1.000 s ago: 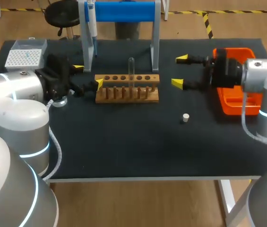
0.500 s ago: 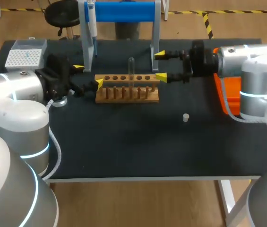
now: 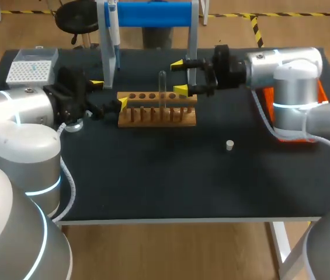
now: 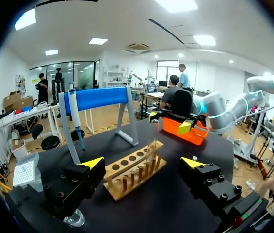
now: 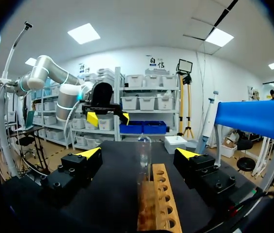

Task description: Invert the test tube, pick up the pipette, mount the tip to pipette, aspirate from beaker and dispense into the tube, eject the tip, return the pipette, and cap with the stopper.

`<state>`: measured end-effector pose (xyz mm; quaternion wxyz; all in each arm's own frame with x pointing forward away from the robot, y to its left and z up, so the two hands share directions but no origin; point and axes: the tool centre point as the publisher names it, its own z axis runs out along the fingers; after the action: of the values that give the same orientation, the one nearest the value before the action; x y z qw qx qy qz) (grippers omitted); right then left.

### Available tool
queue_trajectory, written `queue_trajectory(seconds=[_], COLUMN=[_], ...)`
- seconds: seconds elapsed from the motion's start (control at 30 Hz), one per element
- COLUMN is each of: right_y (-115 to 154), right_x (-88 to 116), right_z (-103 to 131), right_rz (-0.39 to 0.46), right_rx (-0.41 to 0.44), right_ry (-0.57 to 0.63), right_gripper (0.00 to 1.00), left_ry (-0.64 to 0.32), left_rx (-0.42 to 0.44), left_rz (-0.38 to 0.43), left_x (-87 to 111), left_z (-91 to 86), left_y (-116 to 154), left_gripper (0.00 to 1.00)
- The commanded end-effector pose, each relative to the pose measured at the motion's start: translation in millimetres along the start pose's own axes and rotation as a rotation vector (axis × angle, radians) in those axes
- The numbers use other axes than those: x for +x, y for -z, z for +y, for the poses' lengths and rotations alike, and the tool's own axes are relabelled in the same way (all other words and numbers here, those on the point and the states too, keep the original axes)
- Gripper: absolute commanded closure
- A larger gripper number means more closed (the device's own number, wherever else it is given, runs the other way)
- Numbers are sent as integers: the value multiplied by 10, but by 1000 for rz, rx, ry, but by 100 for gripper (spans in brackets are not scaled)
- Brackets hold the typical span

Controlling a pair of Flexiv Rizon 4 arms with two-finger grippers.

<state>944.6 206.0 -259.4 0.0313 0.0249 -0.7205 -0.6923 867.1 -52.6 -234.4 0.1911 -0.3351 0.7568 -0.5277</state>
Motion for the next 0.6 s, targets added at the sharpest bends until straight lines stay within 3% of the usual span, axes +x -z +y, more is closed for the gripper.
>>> queue_trajectory(seconds=[0.03, 0.6], right_y=[-104, -318], right_x=[-87, -119], right_z=[-63, -223], right_rz=[52, 43], right_rx=[-8, 4], right_ry=[-1, -20], right_gripper=[0, 0], left_ry=[1, 1], left_rx=[6, 6], left_rz=[2, 2], left_x=[-3, -3], left_z=[13, 13], left_y=[0, 0], left_gripper=[0, 0])
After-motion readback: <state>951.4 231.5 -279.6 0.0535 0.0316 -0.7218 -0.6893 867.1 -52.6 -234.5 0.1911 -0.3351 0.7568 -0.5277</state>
